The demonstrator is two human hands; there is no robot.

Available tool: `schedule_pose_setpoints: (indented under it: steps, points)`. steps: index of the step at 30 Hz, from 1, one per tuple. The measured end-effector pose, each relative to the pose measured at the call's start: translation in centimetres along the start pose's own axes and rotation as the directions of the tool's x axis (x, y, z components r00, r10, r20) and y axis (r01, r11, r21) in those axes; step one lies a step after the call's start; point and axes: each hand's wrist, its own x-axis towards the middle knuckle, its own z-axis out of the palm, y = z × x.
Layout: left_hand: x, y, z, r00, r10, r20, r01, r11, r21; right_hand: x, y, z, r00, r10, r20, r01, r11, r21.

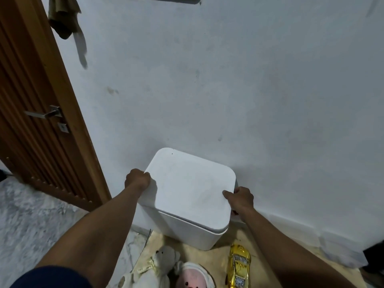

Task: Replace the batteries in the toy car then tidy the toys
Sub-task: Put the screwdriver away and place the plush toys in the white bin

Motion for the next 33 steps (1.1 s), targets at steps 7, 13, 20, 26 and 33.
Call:
schedule_pose_setpoints:
  steps: [7,13,20,26,33]
  points:
    - [-1.0,1.0,-0.9,0.996,0.072,-0.045,-0.074,0.997,-0.026,0.0,0.8,0.2,0.998,-0.02,-0.052,0.022,0.999,0.043]
    - [-3.9,1.6,-0.3,0.985,0.174,0.012,-0.174,0.98,0.098,-0.2,3.2,-2.6,0.98,0.004,-0.196,0.0,1.0,0.022]
    - [-9.8,5.0,3.1,0.917,0.225,0.33,-0.24,0.971,0.005,0.4,8.8,-11.4,0.941,0.102,-0.321,-0.121,0.992,-0.042]
    - [-17.1,7.9,9.3,0.705,0.114,0.7,-0.203,0.978,0.045,-0.9,16.2,-19.2,0.877,0.226,-0.425,-0.321,0.932,-0.167]
    - [-23.9,5.4,20.0,0.486,-0.063,0.872,-0.143,0.978,0.15,-3.3,26.9,-24.8,0.789,0.351,-0.505,-0.491,0.853,-0.174]
